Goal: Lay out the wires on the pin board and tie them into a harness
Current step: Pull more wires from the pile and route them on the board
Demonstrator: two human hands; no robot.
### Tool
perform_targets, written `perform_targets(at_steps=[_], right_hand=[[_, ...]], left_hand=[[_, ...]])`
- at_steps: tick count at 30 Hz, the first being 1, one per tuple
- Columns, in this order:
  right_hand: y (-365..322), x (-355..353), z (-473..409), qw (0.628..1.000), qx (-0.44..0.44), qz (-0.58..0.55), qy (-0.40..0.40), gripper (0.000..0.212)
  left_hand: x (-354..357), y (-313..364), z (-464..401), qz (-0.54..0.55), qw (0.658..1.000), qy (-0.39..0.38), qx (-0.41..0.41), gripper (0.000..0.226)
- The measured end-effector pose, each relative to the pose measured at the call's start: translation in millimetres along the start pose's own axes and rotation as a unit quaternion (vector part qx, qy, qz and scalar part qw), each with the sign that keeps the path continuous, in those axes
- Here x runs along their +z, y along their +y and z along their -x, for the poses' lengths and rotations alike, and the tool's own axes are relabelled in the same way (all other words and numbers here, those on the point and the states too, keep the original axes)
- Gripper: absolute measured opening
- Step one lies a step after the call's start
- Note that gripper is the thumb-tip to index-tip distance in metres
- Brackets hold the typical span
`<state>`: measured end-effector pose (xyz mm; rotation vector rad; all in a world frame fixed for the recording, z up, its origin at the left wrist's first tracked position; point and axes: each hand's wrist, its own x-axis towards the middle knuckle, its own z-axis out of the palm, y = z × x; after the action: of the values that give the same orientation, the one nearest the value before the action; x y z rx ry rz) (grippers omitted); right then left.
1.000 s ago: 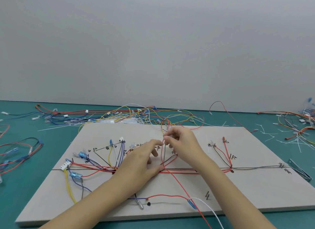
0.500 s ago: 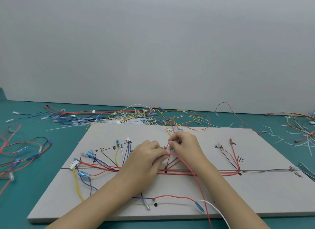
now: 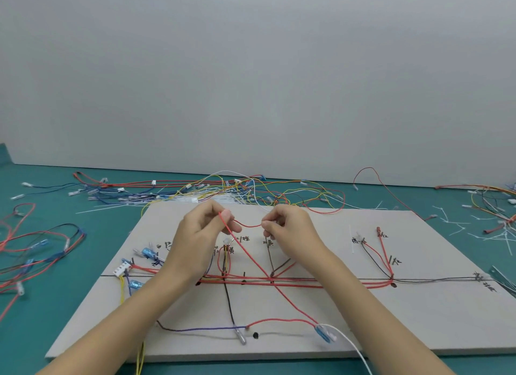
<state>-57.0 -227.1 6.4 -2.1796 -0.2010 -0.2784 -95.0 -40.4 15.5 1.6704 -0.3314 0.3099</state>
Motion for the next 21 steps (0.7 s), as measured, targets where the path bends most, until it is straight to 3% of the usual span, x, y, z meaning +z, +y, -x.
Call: perform_targets(at_steps=[6,11,17,21], right_hand=[[-7,16,-9,0.998,0.004,0.019,-0.056,0.025],[-3,24,-9,0.994,-0.005,0.093,-0.062,0.008],[2,26,-10,0.997,0.047,0.052,-0.039,0.006],[-2,35,-10,0.998,0.053,0.018,-0.010,0.016]], left_hand=[[-2,7,-4,0.048,0.996,0.069,-0.037,0.051],[-12,13,-11,0.111,0.984,0.096,-0.098,0.062],[-12,20,-7,0.145,0.986,0.071,-0.045,0.048],[-6,22,-1,0.112,0.991,0.074,0.021,0.048]])
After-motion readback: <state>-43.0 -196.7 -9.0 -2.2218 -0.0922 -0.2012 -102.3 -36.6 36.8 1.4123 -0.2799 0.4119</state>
